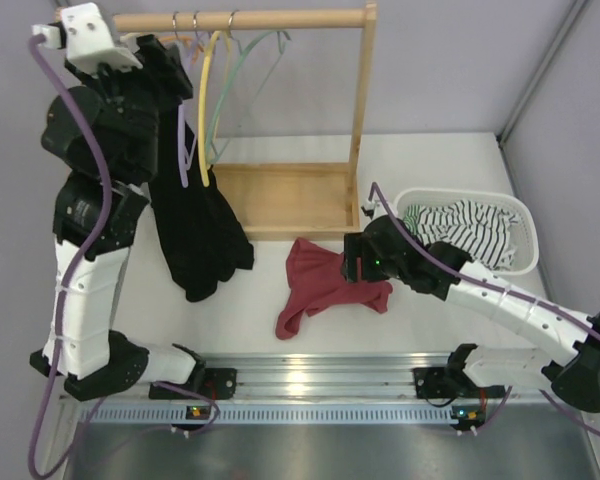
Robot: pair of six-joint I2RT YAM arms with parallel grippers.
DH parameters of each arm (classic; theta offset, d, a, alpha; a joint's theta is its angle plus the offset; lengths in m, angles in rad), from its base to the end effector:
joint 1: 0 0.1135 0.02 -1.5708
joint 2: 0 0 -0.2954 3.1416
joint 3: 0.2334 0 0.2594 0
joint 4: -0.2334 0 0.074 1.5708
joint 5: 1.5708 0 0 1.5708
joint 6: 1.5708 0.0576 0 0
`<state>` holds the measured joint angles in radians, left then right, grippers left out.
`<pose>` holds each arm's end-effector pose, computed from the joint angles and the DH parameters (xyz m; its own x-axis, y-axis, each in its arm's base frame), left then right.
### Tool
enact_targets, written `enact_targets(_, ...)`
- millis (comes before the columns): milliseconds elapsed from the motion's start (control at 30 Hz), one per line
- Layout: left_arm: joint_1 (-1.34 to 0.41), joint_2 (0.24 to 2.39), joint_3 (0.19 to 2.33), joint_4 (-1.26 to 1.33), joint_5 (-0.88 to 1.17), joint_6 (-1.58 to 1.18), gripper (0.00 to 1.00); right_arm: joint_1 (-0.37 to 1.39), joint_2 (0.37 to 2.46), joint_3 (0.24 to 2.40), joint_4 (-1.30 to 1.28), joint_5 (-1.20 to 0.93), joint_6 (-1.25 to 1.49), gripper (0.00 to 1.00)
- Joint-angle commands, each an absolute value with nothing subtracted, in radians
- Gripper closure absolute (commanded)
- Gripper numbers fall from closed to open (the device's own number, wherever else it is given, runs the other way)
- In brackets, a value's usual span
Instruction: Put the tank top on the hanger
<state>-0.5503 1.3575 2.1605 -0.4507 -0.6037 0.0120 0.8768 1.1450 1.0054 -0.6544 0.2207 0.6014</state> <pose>0.1906 -0.0786 0.6673 0.2938 -0.1687 -0.9409 -0.0272 0.9824 -0.1846 0.1680 0.1822 0.3140 -0.7450 -0.0321 -0.6663 -0.2794 0.9220 0.2679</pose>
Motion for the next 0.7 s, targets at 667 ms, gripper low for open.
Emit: enact_targets(667, 0.08, 1.393, 2.074, -0.624, 0.34, -0.325, 0.37, 0.862, 1.077, 0.983, -0.647, 0.19, 0.558, 0.27)
